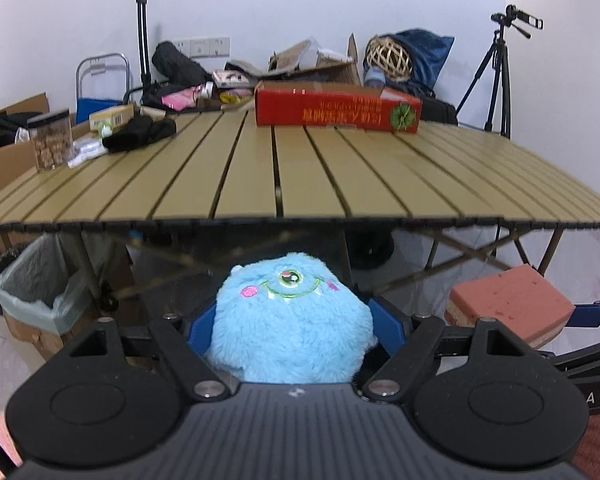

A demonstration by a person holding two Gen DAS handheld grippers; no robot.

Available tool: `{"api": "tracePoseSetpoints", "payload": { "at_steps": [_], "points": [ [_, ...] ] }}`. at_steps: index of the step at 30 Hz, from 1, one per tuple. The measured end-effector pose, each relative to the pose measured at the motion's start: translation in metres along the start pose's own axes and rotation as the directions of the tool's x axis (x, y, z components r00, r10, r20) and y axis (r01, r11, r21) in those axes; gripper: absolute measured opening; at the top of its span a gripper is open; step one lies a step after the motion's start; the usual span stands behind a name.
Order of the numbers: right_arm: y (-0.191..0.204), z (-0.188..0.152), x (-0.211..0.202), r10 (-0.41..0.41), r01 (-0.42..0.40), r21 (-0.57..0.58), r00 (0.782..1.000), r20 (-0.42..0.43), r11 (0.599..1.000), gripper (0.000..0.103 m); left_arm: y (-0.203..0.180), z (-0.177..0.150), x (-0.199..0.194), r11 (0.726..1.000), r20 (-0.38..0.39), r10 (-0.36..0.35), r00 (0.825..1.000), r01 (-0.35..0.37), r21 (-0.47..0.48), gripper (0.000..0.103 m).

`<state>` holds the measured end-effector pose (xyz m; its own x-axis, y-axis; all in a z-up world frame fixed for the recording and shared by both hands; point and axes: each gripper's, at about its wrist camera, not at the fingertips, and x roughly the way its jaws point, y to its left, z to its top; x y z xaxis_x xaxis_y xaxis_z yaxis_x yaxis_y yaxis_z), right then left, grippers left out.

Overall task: Collect trash
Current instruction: 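Lift the plush toy and sponge and carry them down over the black bin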

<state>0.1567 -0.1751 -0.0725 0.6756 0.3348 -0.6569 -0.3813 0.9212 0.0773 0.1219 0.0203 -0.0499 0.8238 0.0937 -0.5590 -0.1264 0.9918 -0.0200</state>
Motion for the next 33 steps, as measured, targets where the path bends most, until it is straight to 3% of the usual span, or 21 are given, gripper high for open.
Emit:
{"api": "tracePoseSetpoints", "payload": {
  "at_steps": [15,33],
  "points": [
    [0.013,-0.039,0.035,0.003,-0.004,-0.009,0.989,-0.151,1.0,0.097,0.014,-0.041,0.028,1.0,-0.109,0.001,0.994,-0.004,-0.03,0.08],
    [0.025,-0.039,0.075,0.005,-0.019,-0.058,0.974,-0.228,0.998,0.097,0.035,-0.051,0.053,0.996,-0.181,0.012,0.983,-0.028,-0.089,0.08]
  ]
}}
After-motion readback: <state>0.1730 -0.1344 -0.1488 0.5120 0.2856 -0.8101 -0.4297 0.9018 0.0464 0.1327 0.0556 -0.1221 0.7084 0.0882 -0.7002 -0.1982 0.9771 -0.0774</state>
